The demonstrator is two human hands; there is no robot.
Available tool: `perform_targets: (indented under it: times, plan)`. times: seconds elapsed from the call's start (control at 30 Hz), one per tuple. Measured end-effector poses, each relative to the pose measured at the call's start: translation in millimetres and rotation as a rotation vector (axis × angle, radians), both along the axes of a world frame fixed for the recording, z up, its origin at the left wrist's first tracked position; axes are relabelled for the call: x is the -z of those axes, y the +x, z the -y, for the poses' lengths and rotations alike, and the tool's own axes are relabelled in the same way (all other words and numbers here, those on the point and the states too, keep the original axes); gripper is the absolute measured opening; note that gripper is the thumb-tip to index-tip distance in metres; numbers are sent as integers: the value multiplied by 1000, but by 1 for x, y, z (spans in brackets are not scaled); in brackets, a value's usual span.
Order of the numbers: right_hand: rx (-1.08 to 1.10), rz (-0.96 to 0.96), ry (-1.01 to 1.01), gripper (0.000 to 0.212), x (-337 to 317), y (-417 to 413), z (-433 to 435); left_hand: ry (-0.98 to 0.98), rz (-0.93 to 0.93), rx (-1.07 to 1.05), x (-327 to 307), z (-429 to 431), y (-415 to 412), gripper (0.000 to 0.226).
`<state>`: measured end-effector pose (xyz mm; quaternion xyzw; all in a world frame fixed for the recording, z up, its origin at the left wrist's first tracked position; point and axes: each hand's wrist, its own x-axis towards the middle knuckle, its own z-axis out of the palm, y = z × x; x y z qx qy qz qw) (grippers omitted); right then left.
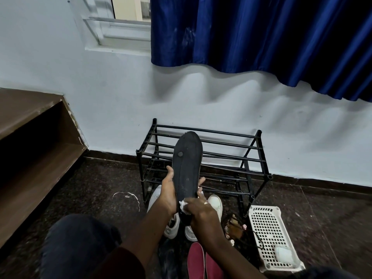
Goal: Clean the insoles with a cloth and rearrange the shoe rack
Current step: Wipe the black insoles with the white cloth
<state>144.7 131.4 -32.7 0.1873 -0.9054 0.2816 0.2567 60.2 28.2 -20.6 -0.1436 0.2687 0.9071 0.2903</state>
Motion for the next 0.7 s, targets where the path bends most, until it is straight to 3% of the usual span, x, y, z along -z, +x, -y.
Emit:
perform_targets:
  times: [0.07, 0.2, 0.3, 0.4, 0.57, 0.7]
  plan:
    - [37, -66, 27, 11, -15, -15, 1, 5, 2, 16, -3, -3, 1, 85]
    - [164, -5, 46, 23, -38, -48, -2, -83, -55, 37, -2, -7, 6, 71]
    - [226, 130, -61, 18, -45, -63, -5, -124, -106, 65, -3, -9, 11, 60]
    - [239, 108, -159, 23, -41, -54, -4, -107, -126, 86, -6, -7, 14, 59]
    - [145, 22, -132, 24, -20, -11, 9, -36, -24, 45, -9, -7, 12, 79]
    - [-29, 9, -160, 24, -10, 24, 7, 27, -32, -33, -1, -1, 2, 82]
